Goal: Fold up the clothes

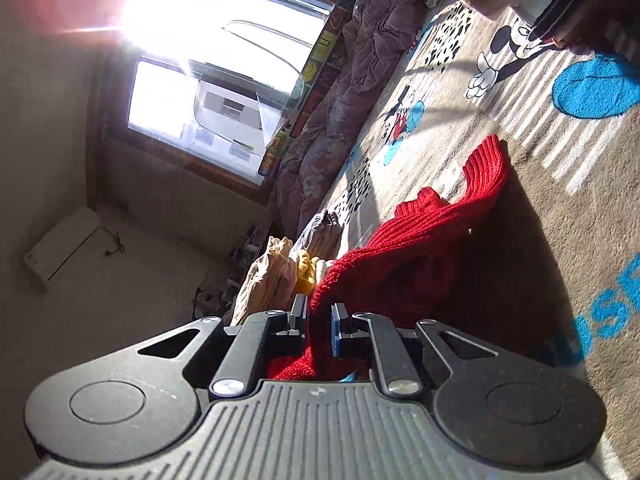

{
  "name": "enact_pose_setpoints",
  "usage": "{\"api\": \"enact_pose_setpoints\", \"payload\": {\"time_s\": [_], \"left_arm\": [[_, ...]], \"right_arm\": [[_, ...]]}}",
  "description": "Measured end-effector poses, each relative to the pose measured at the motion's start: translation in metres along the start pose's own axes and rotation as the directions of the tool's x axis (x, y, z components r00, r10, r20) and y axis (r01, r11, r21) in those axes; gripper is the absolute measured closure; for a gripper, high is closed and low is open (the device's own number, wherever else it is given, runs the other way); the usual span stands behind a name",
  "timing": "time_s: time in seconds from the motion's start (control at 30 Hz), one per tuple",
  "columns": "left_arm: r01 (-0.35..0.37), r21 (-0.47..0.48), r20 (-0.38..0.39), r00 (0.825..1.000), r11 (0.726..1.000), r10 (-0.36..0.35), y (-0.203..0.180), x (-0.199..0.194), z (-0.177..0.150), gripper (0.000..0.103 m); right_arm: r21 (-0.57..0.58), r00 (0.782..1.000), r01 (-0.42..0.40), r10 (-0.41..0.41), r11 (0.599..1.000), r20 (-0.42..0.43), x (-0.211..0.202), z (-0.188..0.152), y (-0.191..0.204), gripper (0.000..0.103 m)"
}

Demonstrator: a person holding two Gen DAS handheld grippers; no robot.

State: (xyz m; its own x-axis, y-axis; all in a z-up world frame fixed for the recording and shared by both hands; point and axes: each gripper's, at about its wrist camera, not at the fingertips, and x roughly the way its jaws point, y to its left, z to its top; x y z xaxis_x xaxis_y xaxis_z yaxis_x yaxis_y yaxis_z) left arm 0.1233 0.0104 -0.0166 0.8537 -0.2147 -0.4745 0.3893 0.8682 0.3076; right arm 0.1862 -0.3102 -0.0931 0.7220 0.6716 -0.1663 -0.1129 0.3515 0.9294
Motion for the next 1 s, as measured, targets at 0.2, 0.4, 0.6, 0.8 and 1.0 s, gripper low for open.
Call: {"api": "enact_pose_setpoints", "payload": {"time_s": [0.2, 0.4, 0.6, 0.8, 1.0], "left_arm": [[-0.033, 0.017, -0.098, 0.995, 0.999, 0.034, -0.046, -0.006, -0.061, 0.090], [-0.008, -0.035, -0.145, 0.989, 0.999, 0.003, -0.053, -0.023, -0.080, 0.075], [0.003, -0.474, -0.084, 0.995, 0.880, -0.049, 0.013, -0.055, -0.105, 0.053], [0.085, -0.922, 0.052, 0.994, 0.378, -0.098, 0.076, -0.045, -0.159, 0.046], [0.061, -0.971, 0.044, 0.996, 0.230, -0.080, 0.097, -0.009, -0.169, 0.047]], "right_arm": [[0.029, 0.992, 0.105, -0.103, 0.994, -0.071, -0.019, -0.063, -0.040, 0.088], [0.002, 0.980, 0.174, -0.173, 0.985, -0.102, -0.031, -0.091, -0.047, 0.089], [0.019, 0.996, 0.089, -0.089, 0.996, -0.031, -0.057, -0.095, -0.055, 0.086], [-0.061, 0.998, 0.068, -0.067, 0.996, 0.016, -0.044, -0.080, -0.040, 0.041], [-0.216, 0.986, 0.164, -0.167, 0.962, 0.008, -0.016, -0.080, -0.031, 0.039]]}}
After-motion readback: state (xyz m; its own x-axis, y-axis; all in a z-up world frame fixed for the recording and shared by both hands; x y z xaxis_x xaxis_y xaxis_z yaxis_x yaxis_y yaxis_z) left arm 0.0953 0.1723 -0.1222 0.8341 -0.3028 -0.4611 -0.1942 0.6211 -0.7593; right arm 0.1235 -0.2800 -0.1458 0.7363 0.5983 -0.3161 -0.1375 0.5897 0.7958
